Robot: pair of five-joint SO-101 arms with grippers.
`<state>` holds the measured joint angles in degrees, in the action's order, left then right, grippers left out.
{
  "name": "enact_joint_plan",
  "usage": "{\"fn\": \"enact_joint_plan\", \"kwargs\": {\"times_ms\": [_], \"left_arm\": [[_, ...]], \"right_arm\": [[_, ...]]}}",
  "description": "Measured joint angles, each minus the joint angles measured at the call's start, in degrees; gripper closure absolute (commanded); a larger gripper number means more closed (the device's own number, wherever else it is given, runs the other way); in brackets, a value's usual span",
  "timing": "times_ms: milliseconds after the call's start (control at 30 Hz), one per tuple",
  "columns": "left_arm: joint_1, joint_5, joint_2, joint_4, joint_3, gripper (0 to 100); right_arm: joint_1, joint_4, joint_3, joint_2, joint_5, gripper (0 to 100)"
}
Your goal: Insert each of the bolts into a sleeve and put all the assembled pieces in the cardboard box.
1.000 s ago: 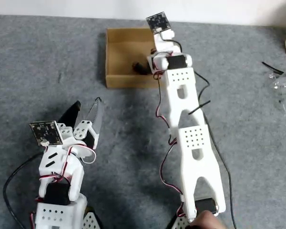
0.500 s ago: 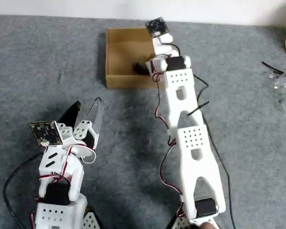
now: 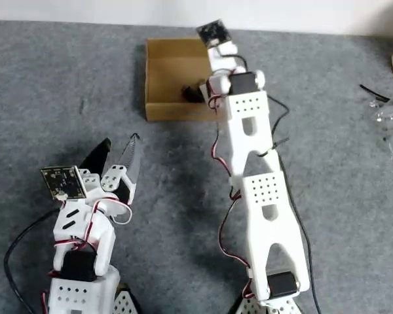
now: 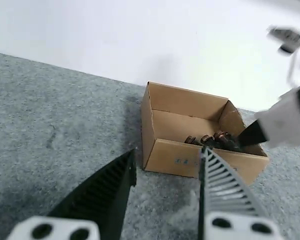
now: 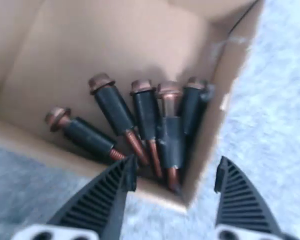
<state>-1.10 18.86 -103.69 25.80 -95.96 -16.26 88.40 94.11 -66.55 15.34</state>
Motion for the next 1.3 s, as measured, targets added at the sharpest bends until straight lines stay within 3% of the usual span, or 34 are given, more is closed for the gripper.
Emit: {"fn": "enact_joint_plan", "kwargs": {"times_ms": [333, 1033, 1300], "left_arm": [[0.0, -0.09, 0.0, 0.0, 0.0, 80], [2.02, -3.87, 0.0, 0.0, 0.0, 80], [2.29, -3.87, 0.0, 0.0, 0.0, 80]], "right_arm": [[0.09, 11.08, 0.09, 15.82, 0.0, 77.4], [2.37, 11.69, 0.53, 47.74, -3.34, 77.4], [3.78, 11.69, -26.02, 67.87, -3.78, 77.4]]}}
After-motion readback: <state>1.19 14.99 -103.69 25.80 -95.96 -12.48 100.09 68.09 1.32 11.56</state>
